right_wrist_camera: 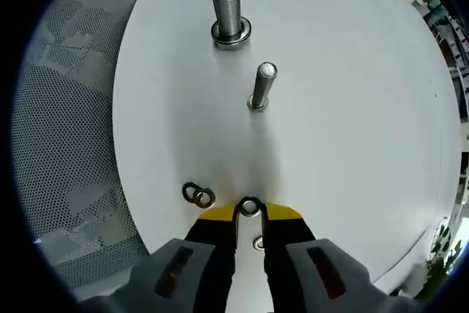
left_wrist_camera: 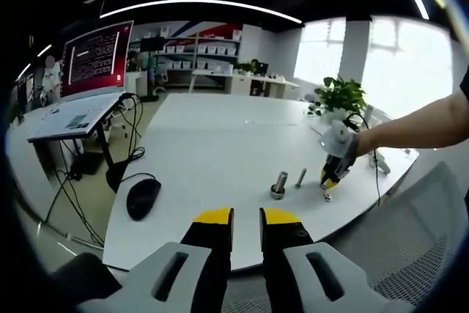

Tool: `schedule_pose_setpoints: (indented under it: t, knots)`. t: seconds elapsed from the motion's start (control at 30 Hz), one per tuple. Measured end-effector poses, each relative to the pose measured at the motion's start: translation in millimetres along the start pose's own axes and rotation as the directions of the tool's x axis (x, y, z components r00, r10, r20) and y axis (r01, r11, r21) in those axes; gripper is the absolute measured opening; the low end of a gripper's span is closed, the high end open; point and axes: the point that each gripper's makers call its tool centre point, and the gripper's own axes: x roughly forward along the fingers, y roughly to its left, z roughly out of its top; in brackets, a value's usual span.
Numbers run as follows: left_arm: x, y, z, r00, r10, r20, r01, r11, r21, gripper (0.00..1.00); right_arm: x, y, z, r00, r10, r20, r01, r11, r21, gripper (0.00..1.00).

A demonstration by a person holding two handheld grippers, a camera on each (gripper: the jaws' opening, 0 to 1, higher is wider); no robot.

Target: Place the washer onto the threaded stud by aligning its center hole with the stud, sliding it down to the base, and recovering from edge contact or off-axis alignment until the washer reaches the visible bottom stop.

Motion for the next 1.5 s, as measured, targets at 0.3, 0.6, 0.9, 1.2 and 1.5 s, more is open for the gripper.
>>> schedule_pose_setpoints:
  t: [0.3, 0.6, 0.9, 1.2, 1.5]
  knots:
    - [0, -0.3, 0.5, 1.000, -0.002, 0.004, 0.002, 1.000, -0.002, 0.12, 1, -1, -0.3, 1.000, -0.008, 0.003, 0.008, 1.000, 0.018, 0.14]
    - [0, -0.7, -0.3, 1.000, -0.006, -0.001, 0.006, 1.000, 0.004, 0.12, 1, 0, 0.5, 1.000, -0.018, -0.014, 0.018, 1.000, 0.017, 0.14]
    - [0, -1.2, -0.6, 1.000, -0.011, 0.001, 0.011, 1.000, 0.003, 0.13, 0, 0, 1.0, 0.998, -0.057, -0.026, 0.056, 0.998, -0.033, 0.14]
    - [-1, -1.7, -0.3, 1.000, -0.011, 0.006, 0.011, 1.000, 0.001, 0.14, -9, -8, 0.7, 0.998, -0.065, 0.017, 0.065, 0.997, 0.031, 0.14]
    - [-1, -2.5, -0.3, 1.000, -0.016, 0.005, 0.016, 1.000, 0.001, 0.15, -33, -11, 20.3, 0.995, -0.057, 0.078, 0.054, 0.998, 0.038, 0.14]
